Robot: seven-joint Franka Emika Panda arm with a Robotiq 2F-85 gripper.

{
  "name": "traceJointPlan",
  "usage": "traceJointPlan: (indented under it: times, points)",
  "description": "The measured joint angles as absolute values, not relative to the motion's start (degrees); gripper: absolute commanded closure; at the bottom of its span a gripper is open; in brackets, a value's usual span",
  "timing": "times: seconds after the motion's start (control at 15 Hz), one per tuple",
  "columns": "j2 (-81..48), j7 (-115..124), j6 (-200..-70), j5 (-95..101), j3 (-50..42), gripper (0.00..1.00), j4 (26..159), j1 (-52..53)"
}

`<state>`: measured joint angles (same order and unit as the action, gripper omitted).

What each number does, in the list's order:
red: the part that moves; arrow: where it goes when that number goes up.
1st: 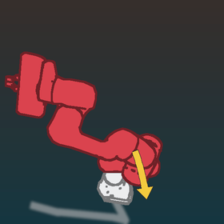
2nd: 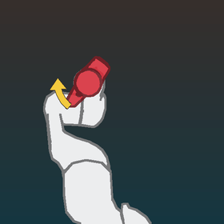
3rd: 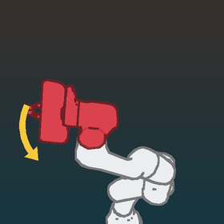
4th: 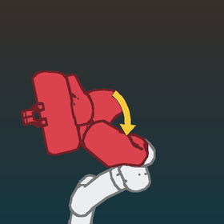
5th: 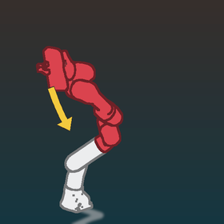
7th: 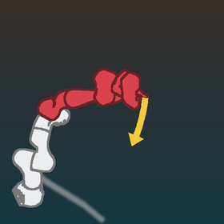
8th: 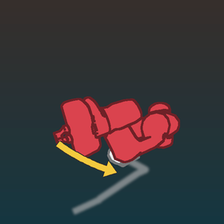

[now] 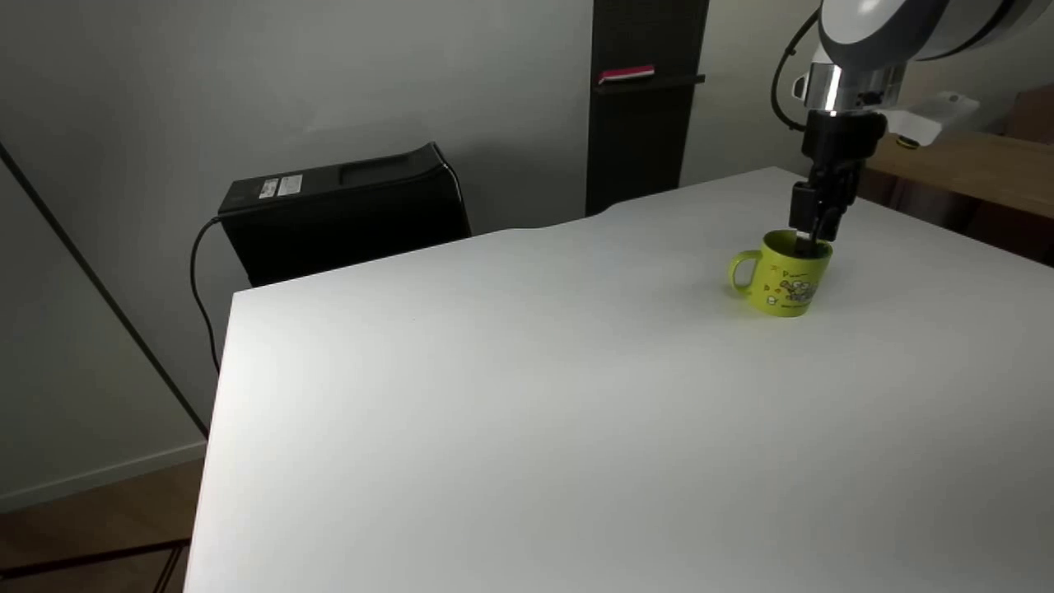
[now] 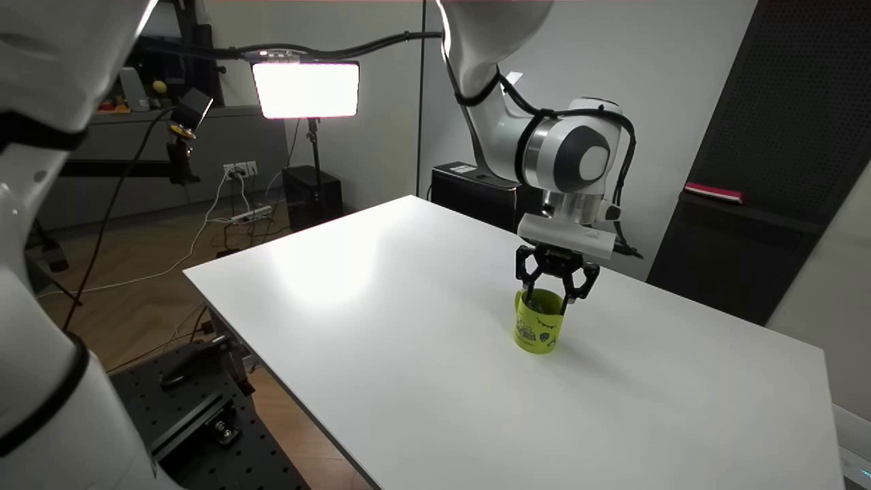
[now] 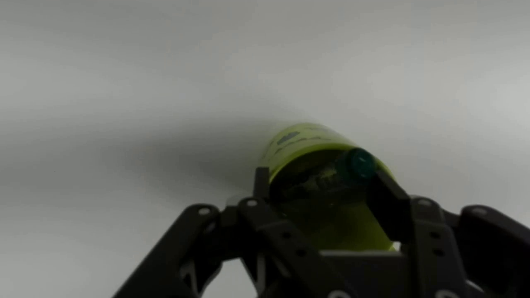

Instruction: Remove the marker out of the cup and put it on the table

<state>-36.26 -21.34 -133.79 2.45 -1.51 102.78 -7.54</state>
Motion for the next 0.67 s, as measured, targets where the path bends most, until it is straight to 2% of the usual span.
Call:
traceJointPlan:
  times: [0.27,0.33,0.4,0.67]
  points:
    - [-36.29,-20.97,-133.11,3.03,-2.15,0.95,102.10,-7.55]
    - [-36.33,-20.59,-132.75,3.39,-2.23,0.99,101.92,-7.55]
    - [-36.39,-20.17,-132.26,3.54,-2.28,0.95,101.70,-7.54]
    - [-36.90,-18.07,-129.38,3.54,-2.33,0.94,100.28,-7.41]
